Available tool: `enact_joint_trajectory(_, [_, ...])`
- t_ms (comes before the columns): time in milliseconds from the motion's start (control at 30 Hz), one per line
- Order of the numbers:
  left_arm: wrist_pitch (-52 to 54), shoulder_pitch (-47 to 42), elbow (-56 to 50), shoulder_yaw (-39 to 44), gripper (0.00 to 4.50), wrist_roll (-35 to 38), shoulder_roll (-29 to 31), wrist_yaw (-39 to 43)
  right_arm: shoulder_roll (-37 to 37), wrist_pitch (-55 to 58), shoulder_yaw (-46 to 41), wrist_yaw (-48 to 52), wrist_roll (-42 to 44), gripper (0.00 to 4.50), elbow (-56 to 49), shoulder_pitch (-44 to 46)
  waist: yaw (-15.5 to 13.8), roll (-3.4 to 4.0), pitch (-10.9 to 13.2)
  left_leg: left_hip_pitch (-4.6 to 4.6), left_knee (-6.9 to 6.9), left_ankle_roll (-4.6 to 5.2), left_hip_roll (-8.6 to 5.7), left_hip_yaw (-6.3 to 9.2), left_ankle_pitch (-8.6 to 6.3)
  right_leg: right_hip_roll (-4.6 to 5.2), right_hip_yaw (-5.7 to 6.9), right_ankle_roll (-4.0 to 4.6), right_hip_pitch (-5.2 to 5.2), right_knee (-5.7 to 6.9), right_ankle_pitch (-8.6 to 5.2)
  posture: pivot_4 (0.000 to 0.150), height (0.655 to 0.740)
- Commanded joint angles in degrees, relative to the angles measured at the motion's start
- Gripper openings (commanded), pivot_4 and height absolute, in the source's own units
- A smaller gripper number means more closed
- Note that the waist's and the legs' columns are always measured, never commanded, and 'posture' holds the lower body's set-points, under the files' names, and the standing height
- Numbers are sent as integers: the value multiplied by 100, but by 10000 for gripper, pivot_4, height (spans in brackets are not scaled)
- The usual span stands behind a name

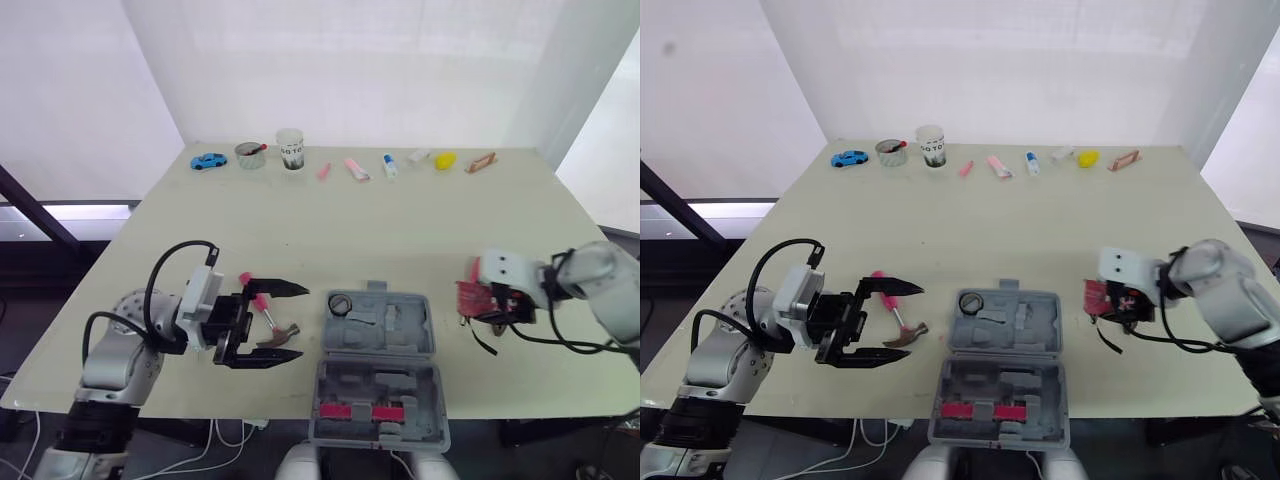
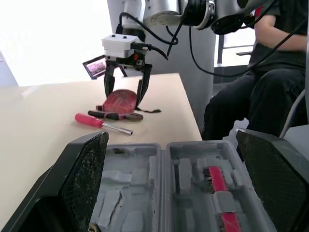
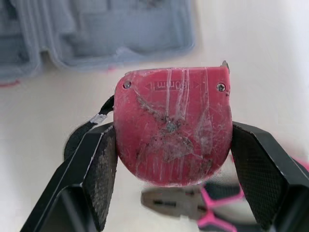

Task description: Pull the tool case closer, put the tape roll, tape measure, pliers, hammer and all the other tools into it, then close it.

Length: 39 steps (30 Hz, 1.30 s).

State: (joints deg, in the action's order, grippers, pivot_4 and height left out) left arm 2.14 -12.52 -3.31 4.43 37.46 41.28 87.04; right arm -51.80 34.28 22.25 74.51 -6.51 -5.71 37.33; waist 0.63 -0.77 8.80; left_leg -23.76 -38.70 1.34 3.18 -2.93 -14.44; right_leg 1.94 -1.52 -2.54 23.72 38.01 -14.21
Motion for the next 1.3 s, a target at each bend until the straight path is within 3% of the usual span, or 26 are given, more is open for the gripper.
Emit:
enact_joint_trajectory(33, [-87,28,24,195,45000,-41,33,-37,233,396,342,148,-172,29676,-154,482,0,0,0,-2,0,0,0,1,0,0,1,0,1,0,0,1500,7400])
enact_joint_trajectory(367, [-145,141,276,500,45000,-246,147,-199,1104,1146,1598,155,-824,29676,386,1393,3,0,0,-6,3,0,0,0,0,3,6,0,3,-1,0,1500,7400])
enact_joint_trajectory(600, [-117,161,260,559,45000,-271,208,-218,1533,1473,2130,6,-1210,29676,694,1491,4,0,1,-9,4,0,0,3,0,3,11,-1,5,-1,1,1500,7400])
enact_joint_trajectory(1267, [-12,161,133,502,45000,-294,224,-227,2045,1114,1937,-575,-1277,29676,1320,1302,17,0,0,-6,5,-1,1,4,0,2,11,-1,5,3,1,1500,7400])
enact_joint_trajectory(1300, [-10,162,132,497,45000,-296,220,-227,2030,1113,1929,-568,-1266,34676,1304,1287,17,0,0,-6,5,0,1,4,0,2,11,-1,5,3,1,1500,7400])
